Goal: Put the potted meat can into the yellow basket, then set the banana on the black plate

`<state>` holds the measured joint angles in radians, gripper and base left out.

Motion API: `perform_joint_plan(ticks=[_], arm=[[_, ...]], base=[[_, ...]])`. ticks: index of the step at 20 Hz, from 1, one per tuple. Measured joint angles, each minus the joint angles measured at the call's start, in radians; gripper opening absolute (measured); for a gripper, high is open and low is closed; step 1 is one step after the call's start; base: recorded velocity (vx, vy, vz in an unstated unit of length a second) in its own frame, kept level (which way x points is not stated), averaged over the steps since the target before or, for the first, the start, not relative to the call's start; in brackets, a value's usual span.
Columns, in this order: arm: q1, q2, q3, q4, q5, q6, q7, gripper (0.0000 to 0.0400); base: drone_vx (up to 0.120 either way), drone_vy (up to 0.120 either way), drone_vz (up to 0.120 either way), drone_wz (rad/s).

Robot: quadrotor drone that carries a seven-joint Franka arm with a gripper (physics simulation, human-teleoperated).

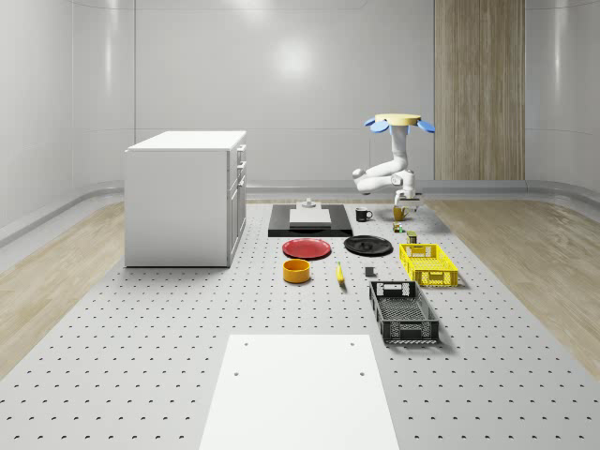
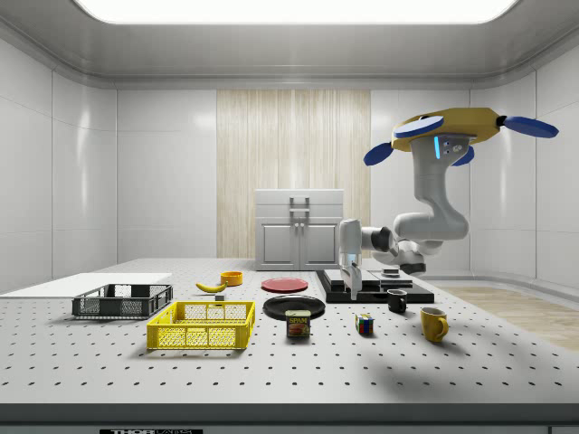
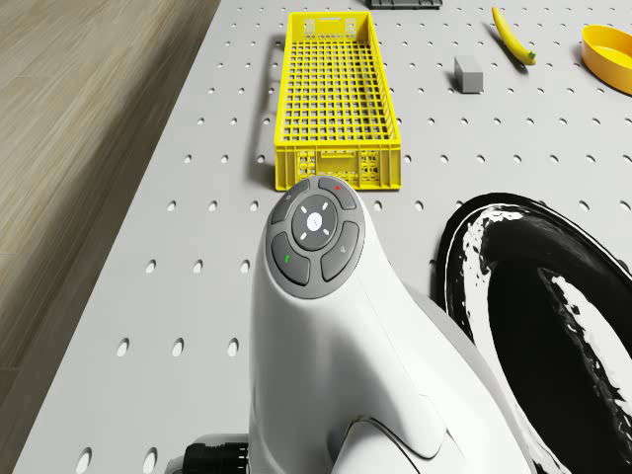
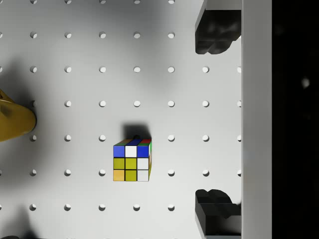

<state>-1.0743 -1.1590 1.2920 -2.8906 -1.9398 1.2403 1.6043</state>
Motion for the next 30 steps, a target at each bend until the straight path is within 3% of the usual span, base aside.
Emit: perform_joint_plan(ticks=[11, 30], arm=[[-0.018, -0.053, 0.016, 0.004, 0.027, 0.048, 0.017, 0.0400], [-0.041, -0.133, 0.037, 0.009, 0.067, 0.122, 0.039, 0.0400]], base=[[0.120, 0.000, -0.116, 0.000], [0.120, -0.036, 0.000, 0.000]])
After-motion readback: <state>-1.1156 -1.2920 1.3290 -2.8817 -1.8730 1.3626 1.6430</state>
